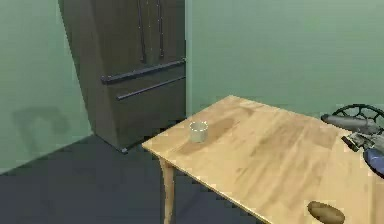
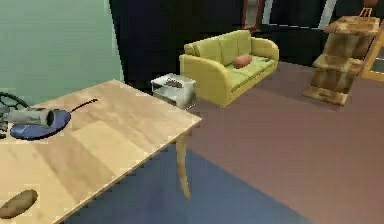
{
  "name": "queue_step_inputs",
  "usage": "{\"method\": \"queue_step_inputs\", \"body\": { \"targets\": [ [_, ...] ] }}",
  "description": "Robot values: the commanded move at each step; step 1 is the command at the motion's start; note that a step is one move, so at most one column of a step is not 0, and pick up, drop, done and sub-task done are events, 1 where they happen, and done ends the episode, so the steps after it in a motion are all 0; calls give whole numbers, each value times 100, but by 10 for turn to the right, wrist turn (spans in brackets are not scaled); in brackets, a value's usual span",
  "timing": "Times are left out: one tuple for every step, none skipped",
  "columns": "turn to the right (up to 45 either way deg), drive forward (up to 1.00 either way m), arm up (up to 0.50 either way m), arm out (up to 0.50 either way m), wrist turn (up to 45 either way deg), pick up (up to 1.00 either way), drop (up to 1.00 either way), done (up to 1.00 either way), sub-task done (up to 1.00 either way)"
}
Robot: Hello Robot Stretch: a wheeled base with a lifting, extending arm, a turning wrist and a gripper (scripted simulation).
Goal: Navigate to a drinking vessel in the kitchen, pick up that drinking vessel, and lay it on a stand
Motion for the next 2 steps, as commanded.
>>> {"method": "queue_step_inputs", "body": {
  "targets": [
    [-450, 0, 0, 0, 0, 0, 0, 0, 0],
    [-360, 0, 0, 0, 0, 0, 0, 0, 0]
  ]
}}
